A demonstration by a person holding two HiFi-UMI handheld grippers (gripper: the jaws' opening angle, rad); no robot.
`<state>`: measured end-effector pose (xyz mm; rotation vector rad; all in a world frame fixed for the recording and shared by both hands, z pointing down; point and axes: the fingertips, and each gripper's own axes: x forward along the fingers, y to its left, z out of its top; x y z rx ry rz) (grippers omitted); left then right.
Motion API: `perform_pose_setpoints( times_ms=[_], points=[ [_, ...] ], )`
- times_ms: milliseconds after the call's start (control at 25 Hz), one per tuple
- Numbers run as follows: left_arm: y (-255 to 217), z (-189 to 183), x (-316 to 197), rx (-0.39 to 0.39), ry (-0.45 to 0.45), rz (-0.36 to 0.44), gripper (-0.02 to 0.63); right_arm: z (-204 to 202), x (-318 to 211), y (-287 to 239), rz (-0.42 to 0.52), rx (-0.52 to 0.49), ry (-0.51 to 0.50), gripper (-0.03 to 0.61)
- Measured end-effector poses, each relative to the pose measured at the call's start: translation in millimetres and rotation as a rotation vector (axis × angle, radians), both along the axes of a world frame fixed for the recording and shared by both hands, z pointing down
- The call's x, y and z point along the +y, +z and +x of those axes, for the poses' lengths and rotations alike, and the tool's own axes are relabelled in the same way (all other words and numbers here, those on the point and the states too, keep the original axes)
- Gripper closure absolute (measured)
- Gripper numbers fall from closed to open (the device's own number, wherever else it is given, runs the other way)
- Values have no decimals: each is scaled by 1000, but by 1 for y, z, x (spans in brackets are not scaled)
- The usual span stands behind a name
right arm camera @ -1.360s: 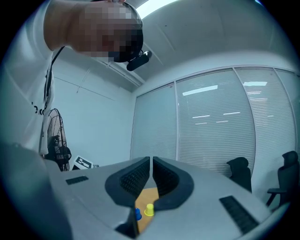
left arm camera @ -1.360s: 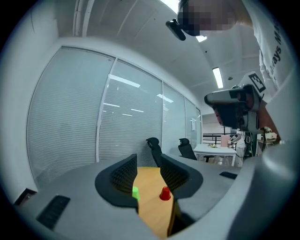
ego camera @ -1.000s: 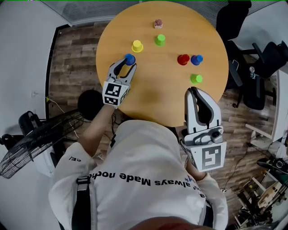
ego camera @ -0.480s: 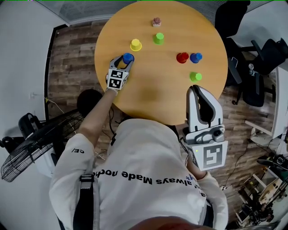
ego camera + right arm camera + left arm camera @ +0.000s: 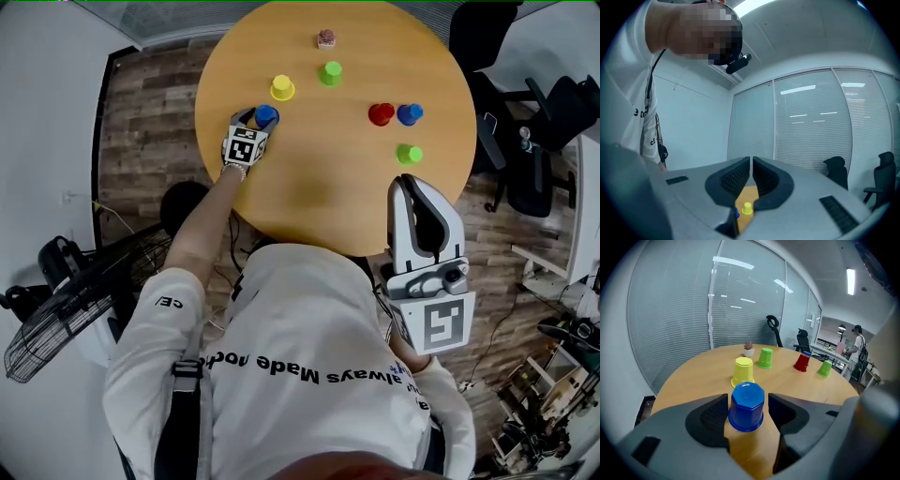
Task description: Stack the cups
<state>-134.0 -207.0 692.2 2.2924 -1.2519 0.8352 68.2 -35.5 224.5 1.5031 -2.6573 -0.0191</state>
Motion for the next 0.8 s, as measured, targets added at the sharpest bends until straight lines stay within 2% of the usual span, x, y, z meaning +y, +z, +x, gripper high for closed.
perform_pose_setpoints(
  times_ms=[480, 800],
  points=[
    [0, 0, -1, -5, -22, 7, 368, 3, 4, 3, -3, -3, 7, 535],
    [-9, 15, 11, 23, 12, 12, 368, 3, 4, 0, 3, -6, 7, 535]
  ],
)
